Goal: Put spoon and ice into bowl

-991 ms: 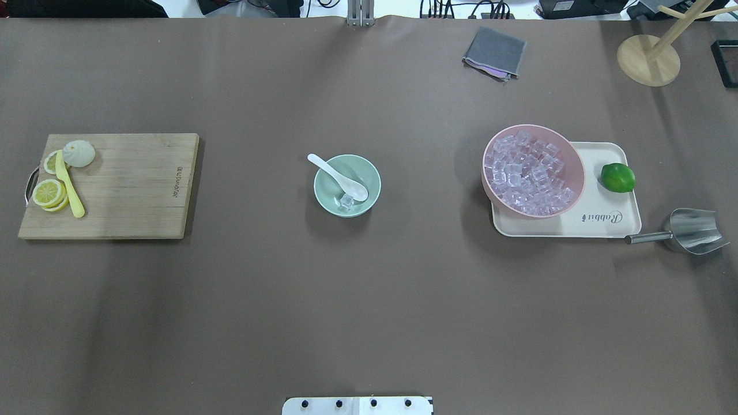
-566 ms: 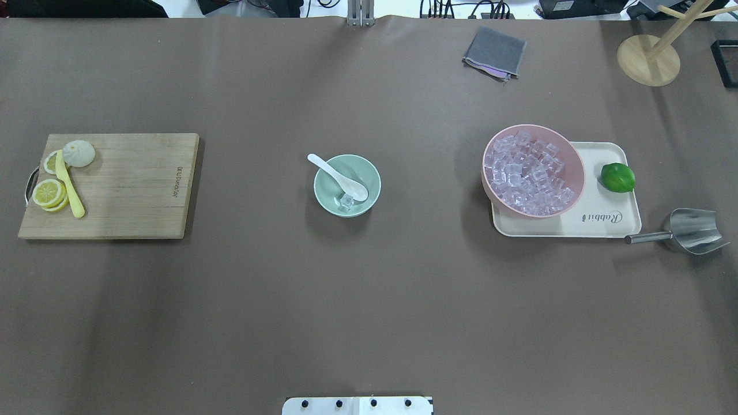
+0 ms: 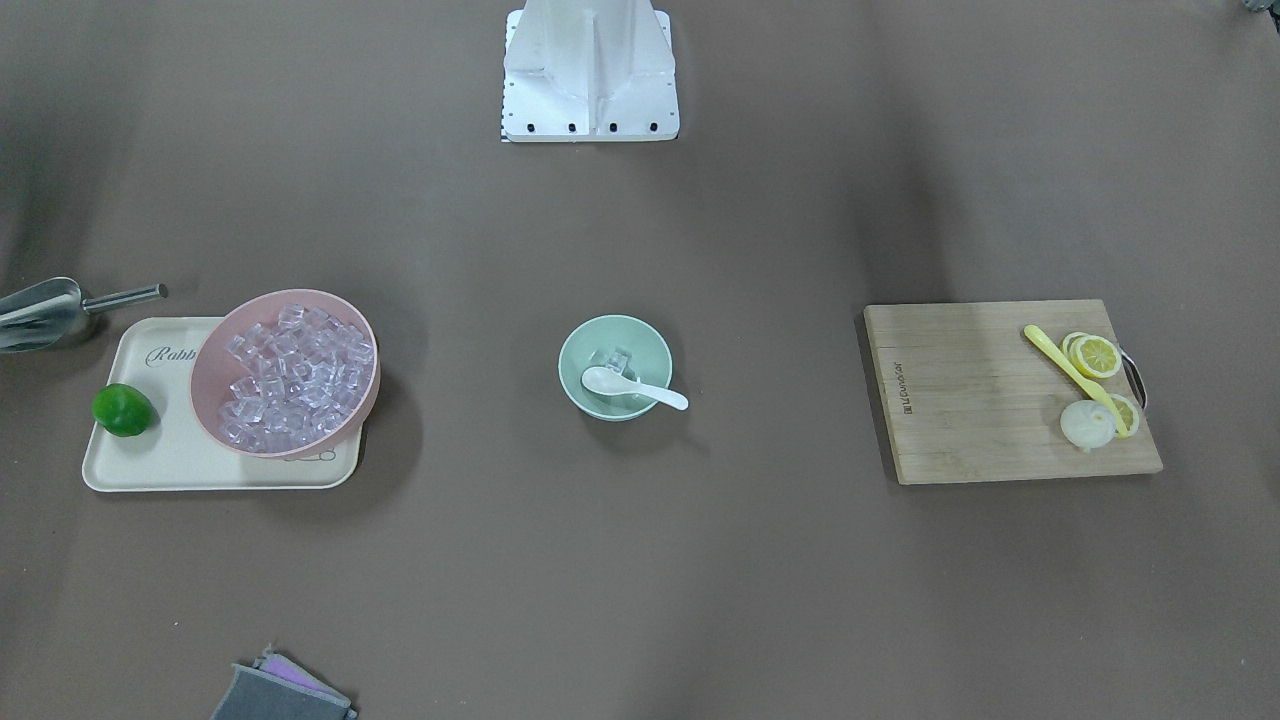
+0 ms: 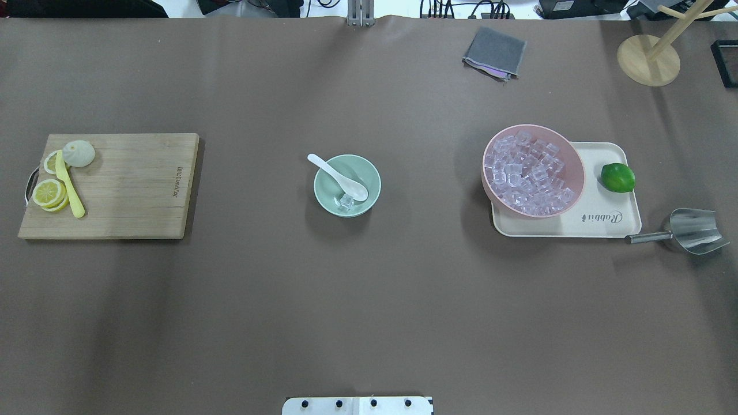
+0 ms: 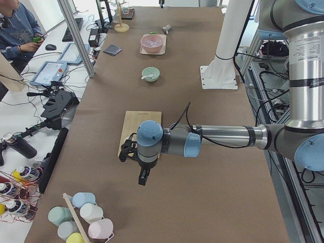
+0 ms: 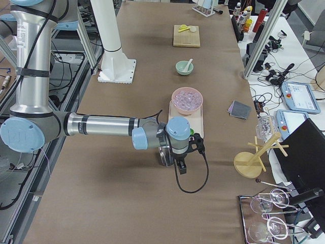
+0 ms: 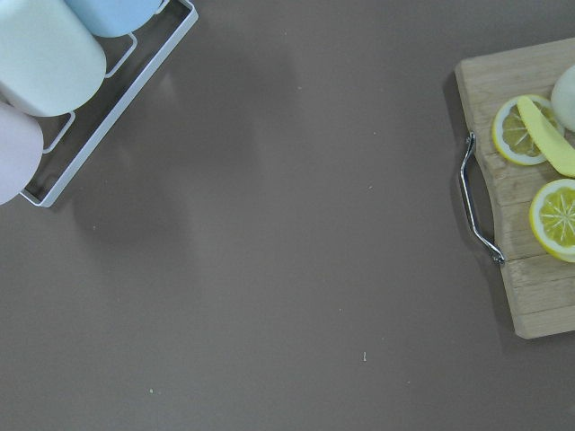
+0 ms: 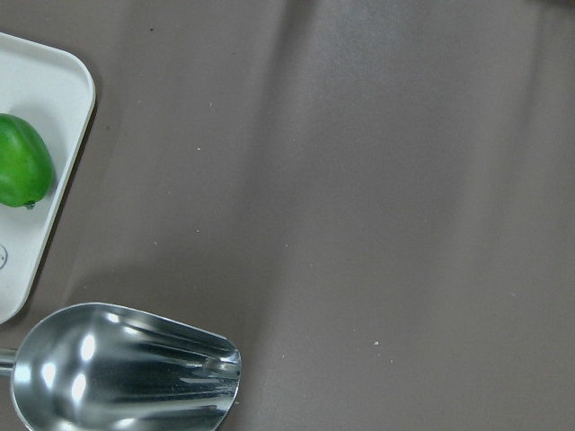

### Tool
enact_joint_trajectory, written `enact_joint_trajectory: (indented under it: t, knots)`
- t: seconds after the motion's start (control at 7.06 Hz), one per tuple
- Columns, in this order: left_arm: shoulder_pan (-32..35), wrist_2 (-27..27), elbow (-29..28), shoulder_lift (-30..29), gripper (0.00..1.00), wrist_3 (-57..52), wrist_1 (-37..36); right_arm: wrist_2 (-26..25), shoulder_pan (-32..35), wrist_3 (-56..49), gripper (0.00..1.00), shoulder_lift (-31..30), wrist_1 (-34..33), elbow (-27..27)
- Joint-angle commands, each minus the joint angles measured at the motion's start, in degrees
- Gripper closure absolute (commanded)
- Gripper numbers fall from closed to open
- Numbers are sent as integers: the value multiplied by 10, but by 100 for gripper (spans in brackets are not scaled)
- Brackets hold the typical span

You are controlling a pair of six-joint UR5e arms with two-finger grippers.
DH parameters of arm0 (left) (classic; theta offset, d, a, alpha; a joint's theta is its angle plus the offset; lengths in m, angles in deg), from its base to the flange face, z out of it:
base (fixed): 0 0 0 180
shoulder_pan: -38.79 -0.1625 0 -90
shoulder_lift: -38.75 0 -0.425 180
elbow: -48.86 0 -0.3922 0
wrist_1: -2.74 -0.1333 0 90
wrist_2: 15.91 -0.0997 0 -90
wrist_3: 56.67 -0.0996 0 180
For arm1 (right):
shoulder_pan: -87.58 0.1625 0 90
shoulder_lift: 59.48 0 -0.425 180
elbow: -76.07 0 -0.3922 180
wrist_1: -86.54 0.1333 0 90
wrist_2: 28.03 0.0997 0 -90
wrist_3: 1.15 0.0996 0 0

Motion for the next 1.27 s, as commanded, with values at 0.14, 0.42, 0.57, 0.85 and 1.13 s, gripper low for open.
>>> enact_joint_trajectory:
  t: [0.14,0.42,0.57,0.85,1.13]
  knots:
    - [0,0,21,1,2,0,-2,1,2,3,0,0,0,-1]
    - [-1,0,21,5,2,-1,0,2,3,4,0,-1,0,-1]
    - [-1,-1,20,5,2,-1,2,2,3,4,0,-1,0,0]
    - [-1,0,29,3,2,-3,3,2,4,4,0,-1,-1,1]
    - [-1,1,41,0,2,-4,3,2,4,4,0,-1,-1,4]
